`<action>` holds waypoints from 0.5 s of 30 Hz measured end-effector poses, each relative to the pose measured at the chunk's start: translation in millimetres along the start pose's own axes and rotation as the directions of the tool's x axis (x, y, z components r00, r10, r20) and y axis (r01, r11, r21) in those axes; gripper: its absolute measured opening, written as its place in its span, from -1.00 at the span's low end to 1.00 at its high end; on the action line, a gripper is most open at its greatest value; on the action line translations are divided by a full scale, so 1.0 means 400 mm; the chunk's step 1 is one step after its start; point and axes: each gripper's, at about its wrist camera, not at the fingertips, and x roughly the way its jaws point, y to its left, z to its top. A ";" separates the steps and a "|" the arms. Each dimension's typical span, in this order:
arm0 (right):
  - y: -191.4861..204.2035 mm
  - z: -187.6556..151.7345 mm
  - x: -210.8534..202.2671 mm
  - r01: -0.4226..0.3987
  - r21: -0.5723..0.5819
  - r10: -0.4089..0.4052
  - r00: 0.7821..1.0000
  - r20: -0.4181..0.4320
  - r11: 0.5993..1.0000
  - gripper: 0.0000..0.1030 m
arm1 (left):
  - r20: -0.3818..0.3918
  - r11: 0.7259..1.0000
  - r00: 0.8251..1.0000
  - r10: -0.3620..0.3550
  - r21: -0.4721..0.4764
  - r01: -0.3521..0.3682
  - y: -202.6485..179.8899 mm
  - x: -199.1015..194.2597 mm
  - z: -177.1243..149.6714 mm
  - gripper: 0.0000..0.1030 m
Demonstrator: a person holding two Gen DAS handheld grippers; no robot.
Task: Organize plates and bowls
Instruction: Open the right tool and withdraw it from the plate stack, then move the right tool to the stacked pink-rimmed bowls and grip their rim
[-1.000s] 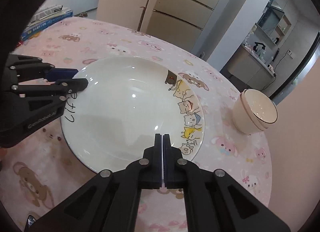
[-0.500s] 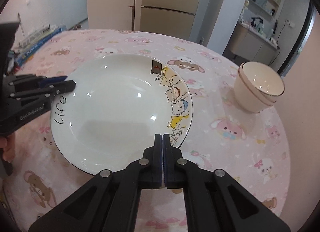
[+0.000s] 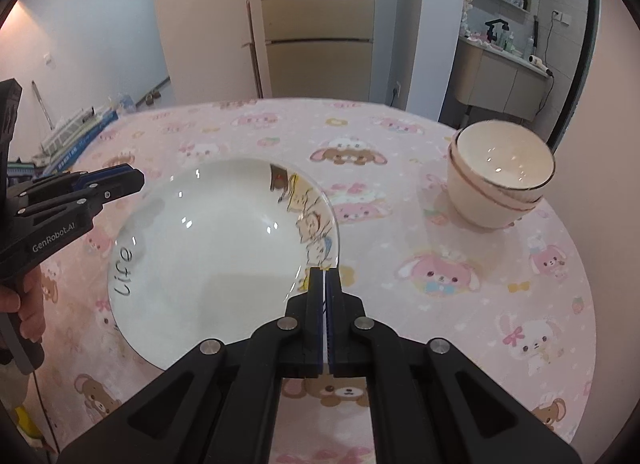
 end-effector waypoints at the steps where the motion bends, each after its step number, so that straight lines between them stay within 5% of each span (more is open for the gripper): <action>1: -0.008 0.006 -0.011 -0.004 0.009 0.004 1.000 0.020 1.000 -0.99 | 0.020 1.000 1.000 -0.010 0.007 0.010 -0.008 -0.010 0.010 -0.64; 7: -0.070 0.034 -0.089 -0.023 0.085 0.009 0.987 0.160 0.996 -0.99 | 0.158 0.999 0.987 -0.033 0.045 0.027 -0.051 -0.085 0.067 -0.58; 13: -0.140 0.069 -0.162 0.008 0.125 -0.044 0.957 0.287 0.992 -0.99 | 0.212 0.997 0.975 -0.065 0.048 0.056 -0.091 -0.117 0.127 -0.48; 15: -0.158 0.081 -0.185 0.016 0.135 -0.059 0.946 0.317 0.991 -0.99 | 0.231 0.997 0.971 -0.068 0.050 0.058 -0.111 -0.120 0.148 -0.11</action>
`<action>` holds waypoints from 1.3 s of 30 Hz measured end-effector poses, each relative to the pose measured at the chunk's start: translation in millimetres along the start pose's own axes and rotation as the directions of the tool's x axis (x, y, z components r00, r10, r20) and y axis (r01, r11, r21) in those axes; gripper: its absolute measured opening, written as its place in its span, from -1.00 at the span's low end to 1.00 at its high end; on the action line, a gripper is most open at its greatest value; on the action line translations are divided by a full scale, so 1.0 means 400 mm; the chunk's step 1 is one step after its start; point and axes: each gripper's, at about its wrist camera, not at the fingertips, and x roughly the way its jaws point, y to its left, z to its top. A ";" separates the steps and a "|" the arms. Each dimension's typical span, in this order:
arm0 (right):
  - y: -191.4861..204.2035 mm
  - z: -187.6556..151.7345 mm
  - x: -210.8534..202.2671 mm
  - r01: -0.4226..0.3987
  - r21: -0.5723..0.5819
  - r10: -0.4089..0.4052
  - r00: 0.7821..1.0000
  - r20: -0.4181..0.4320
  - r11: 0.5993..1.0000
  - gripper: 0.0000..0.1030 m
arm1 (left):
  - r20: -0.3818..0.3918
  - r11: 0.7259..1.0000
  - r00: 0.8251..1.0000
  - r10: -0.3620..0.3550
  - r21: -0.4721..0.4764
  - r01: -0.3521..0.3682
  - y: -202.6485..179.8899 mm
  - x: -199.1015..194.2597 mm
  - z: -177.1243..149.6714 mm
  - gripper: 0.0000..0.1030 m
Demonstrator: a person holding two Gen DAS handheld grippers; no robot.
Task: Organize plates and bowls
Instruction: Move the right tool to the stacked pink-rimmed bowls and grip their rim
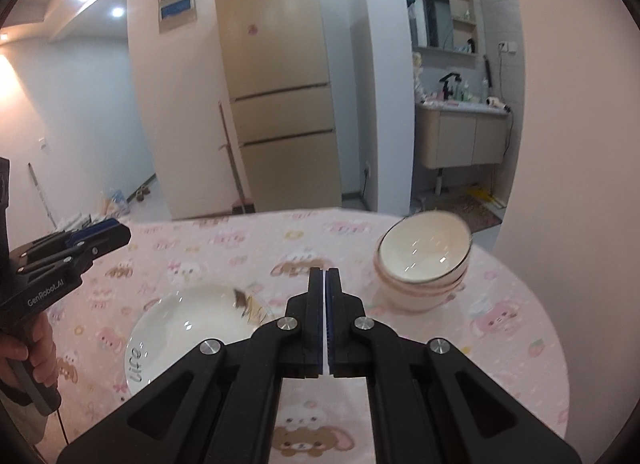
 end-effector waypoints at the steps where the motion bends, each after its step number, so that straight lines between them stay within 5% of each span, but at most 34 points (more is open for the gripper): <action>1: -0.010 0.010 -0.011 0.002 0.003 -0.002 1.000 0.021 1.000 -0.99 | 0.016 1.000 1.000 0.004 0.002 -0.004 -0.011 0.001 0.010 0.44; 2: -0.019 0.017 -0.020 0.003 0.004 -0.003 0.999 0.038 1.000 -0.99 | 0.043 1.000 0.999 0.011 -0.001 -0.011 -0.021 -0.001 0.019 0.66; 8: -0.071 0.051 -0.059 0.029 0.026 -0.033 0.990 0.141 0.999 -0.98 | 0.101 0.999 0.994 -0.034 0.004 0.033 -0.093 0.026 0.065 0.66; 13: -0.133 0.078 -0.062 0.021 0.071 -0.031 0.988 0.149 0.997 -0.46 | 0.063 0.998 0.998 -0.019 0.061 0.015 -0.171 0.078 0.098 0.69; 16: -0.164 0.094 -0.048 0.033 0.071 -0.041 0.992 0.119 0.997 -0.31 | 0.085 0.992 0.996 -0.031 0.122 0.020 -0.220 0.102 0.113 0.77; 18: -0.189 0.102 -0.024 0.034 0.090 -0.041 0.996 0.075 0.995 -0.31 | 0.077 0.994 0.997 -0.017 0.105 0.009 -0.235 0.122 0.124 1.00; 21: -0.244 0.115 0.034 0.013 0.159 -0.011 1.000 -0.009 0.987 -0.30 | 0.085 0.998 0.996 -0.013 0.058 0.008 -0.246 0.155 0.137 1.00; 26: -0.348 0.115 0.153 0.006 0.297 0.037 0.989 -0.140 0.955 -0.30 | -0.091 0.994 0.990 -0.106 -0.022 0.105 -0.243 0.304 0.164 1.00; 33: -0.444 0.048 0.292 0.020 0.426 0.118 0.948 -0.296 0.905 -0.30 | -0.340 0.979 0.922 -0.185 -0.149 0.141 -0.228 0.510 0.131 1.00; 39: -0.486 0.020 0.332 -0.012 0.505 0.166 0.951 -0.261 0.863 -0.63 | -0.383 0.982 0.909 -0.164 -0.151 0.114 -0.235 0.572 0.114 0.95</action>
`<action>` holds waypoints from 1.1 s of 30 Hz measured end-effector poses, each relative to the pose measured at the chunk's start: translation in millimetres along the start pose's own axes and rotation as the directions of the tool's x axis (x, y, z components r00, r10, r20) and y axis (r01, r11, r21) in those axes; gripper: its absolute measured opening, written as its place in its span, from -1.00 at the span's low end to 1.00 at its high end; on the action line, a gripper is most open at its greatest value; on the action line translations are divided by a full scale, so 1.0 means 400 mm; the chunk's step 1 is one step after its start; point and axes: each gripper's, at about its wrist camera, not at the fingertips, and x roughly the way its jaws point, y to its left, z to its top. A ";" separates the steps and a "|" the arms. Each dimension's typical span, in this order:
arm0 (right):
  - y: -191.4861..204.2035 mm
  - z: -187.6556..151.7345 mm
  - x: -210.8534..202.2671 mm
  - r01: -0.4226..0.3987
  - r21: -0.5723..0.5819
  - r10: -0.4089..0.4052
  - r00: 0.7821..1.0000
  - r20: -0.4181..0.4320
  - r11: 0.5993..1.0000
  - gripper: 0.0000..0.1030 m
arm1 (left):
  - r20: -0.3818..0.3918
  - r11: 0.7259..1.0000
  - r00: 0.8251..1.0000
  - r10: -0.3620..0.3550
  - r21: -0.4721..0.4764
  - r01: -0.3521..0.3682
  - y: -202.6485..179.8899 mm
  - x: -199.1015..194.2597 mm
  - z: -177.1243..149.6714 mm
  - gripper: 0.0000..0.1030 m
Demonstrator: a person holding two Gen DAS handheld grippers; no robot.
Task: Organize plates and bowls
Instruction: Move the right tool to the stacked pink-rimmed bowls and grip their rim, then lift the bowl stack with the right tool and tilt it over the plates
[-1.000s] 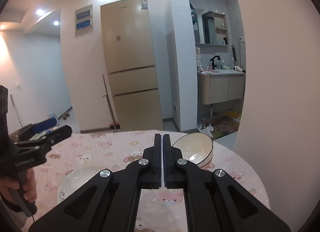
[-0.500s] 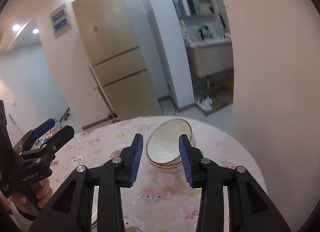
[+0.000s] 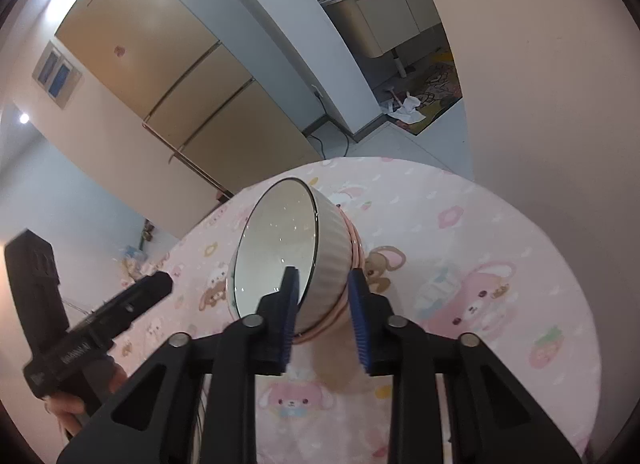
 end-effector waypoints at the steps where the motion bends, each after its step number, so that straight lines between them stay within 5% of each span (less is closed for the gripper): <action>1: 0.003 0.007 0.004 0.003 -0.012 -0.003 1.000 0.011 1.000 -0.68 | 0.001 1.000 1.000 0.004 0.010 -0.004 -0.006 0.005 0.000 0.94; 3: 0.021 0.022 0.019 0.028 -0.039 -0.027 0.999 0.025 0.999 -0.76 | 0.006 0.999 1.000 0.011 0.034 -0.011 -0.021 0.010 0.006 0.79; 5: 0.027 0.032 0.035 0.047 -0.049 -0.046 0.999 0.024 0.998 -0.80 | 0.013 0.999 1.000 0.018 0.049 -0.019 -0.031 0.012 0.010 0.01; 7: 0.022 0.032 0.040 0.062 -0.043 -0.062 0.998 0.012 0.997 -0.81 | -0.011 0.999 1.000 -0.022 0.039 0.023 -0.034 0.028 0.021 -0.16; 16: -0.031 0.063 0.088 0.017 0.007 -0.017 0.996 -0.087 1.000 -0.78 | -0.018 0.998 1.000 -0.016 0.064 0.017 -0.055 0.071 0.045 -0.12; 19: -0.022 0.061 0.081 0.045 -0.032 -0.047 0.995 -0.085 0.998 -0.57 | -0.024 0.997 1.000 -0.011 0.075 0.012 -0.057 0.083 0.054 0.53; 20: -0.017 0.060 0.081 0.054 -0.051 -0.058 0.995 -0.081 0.997 -0.31 | -0.018 0.997 1.000 -0.013 0.074 0.015 -0.056 0.086 0.055 0.63; 27: -0.063 0.051 0.114 -0.023 0.054 0.030 0.990 -0.137 0.998 -0.24 | -0.127 0.999 0.991 -0.037 0.026 0.041 -0.047 0.167 0.055 0.62; 29: -0.085 0.047 0.134 -0.056 0.106 0.073 0.984 -0.160 0.993 -0.33 | -0.168 0.998 0.983 -0.068 -0.025 0.064 -0.032 0.192 0.047 0.29; 33: -0.107 0.031 0.162 -0.087 0.162 0.117 0.976 -0.182 0.983 -0.36 | -0.217 0.983 0.964 -0.154 -0.129 0.128 -0.005 0.229 0.037 0.22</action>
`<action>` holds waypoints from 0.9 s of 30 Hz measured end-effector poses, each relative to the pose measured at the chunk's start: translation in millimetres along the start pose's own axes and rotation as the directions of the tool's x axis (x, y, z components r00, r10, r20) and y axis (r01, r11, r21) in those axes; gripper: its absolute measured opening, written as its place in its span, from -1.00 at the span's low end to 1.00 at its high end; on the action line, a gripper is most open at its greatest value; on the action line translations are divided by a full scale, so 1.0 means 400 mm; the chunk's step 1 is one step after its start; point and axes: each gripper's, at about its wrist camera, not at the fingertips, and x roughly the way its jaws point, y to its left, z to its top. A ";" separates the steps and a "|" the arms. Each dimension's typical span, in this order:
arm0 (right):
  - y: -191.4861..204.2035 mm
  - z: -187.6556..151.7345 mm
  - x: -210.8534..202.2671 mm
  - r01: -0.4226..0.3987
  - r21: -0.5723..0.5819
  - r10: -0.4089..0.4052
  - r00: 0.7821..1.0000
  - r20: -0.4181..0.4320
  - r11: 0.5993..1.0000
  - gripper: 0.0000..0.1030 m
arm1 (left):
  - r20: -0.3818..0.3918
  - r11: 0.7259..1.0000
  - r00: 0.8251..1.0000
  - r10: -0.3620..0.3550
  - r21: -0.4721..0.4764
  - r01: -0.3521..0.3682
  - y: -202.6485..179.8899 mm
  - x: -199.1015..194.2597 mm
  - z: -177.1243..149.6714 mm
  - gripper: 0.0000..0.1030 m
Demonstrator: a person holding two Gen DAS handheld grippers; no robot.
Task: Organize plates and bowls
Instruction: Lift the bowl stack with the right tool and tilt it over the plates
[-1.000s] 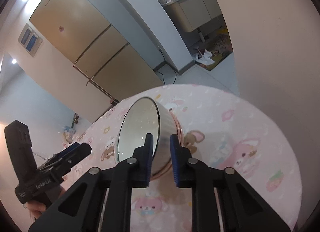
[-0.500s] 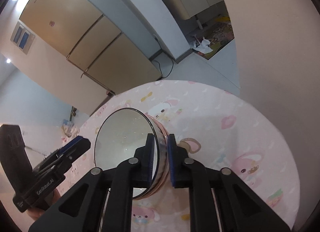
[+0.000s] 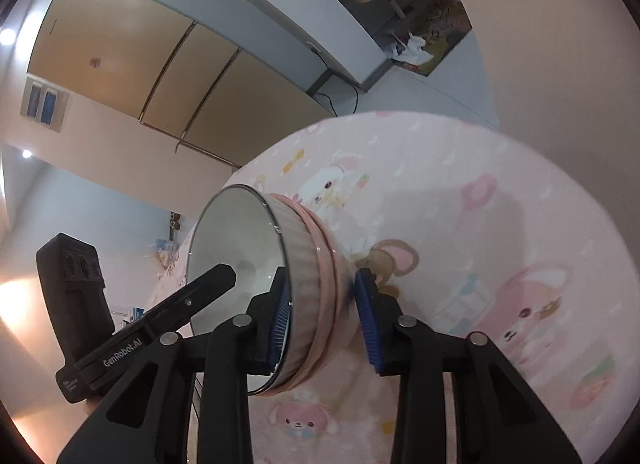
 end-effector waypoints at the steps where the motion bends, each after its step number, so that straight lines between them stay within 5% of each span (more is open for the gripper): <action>1: -0.002 -0.001 0.002 -0.001 0.002 0.001 1.000 -0.001 1.000 -0.36 | -0.015 0.999 1.000 -0.028 -0.021 0.027 0.007 0.010 0.000 0.22; 11: 0.008 -0.009 0.048 0.062 0.034 -0.061 0.998 -0.024 0.997 -0.33 | -0.098 0.989 0.987 -0.126 -0.091 0.118 -0.010 0.078 -0.025 0.01; 18: -0.053 -0.016 0.068 -0.062 0.171 0.065 0.998 -0.008 0.983 -0.25 | -0.086 0.941 0.968 -0.237 -0.266 0.207 0.039 0.091 -0.043 0.03; 21: -0.075 -0.015 0.093 -0.131 0.205 0.140 0.990 -0.027 0.970 -0.18 | -0.079 0.952 0.972 -0.220 -0.236 0.196 0.032 0.084 -0.047 0.03; 27: -0.051 -0.025 0.095 -0.099 0.156 0.100 0.995 0.000 0.983 -0.19 | -0.071 0.961 0.979 -0.194 -0.213 0.175 0.016 0.078 -0.046 0.03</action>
